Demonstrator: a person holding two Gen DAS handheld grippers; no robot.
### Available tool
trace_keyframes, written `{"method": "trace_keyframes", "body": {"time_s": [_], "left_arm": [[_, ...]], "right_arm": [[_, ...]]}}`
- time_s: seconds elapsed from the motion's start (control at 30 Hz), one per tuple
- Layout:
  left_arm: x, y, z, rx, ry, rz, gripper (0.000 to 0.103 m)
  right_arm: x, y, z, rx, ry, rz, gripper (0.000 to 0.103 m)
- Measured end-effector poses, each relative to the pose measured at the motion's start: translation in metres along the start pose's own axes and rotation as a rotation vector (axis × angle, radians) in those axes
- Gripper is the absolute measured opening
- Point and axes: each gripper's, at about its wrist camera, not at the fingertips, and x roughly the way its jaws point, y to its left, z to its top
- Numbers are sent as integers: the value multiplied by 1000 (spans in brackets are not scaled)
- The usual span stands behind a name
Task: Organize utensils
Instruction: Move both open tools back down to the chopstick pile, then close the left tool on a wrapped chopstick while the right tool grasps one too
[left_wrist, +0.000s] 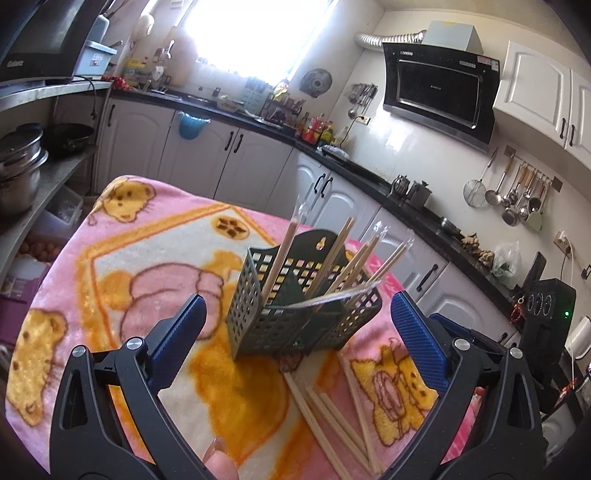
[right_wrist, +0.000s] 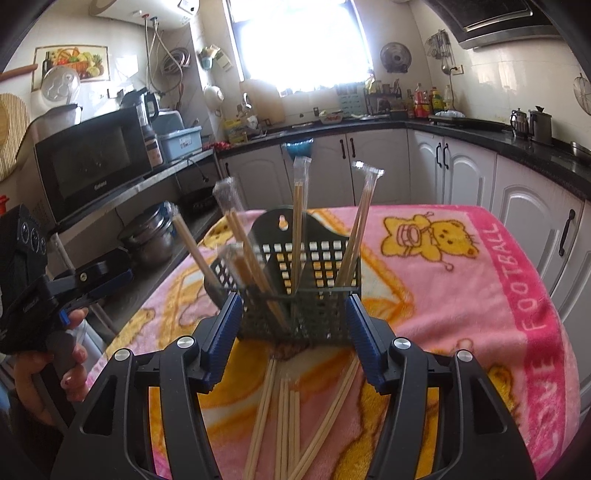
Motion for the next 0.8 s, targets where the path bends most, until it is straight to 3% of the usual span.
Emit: {"method": "trace_keyframes", "body": {"time_s": [0.43,0.67,0.8], "left_arm": [[25,10,-25,-15,100,42,92],[41,18,-38,-34,156,69,92],[53,20,-46,-39,202,75,75]], "right_arm": [[17,7,-28,-24,97,32,55],[30,10,-42,-38,156,59,44],[40,11,-50,-46,202,65,33]]}}
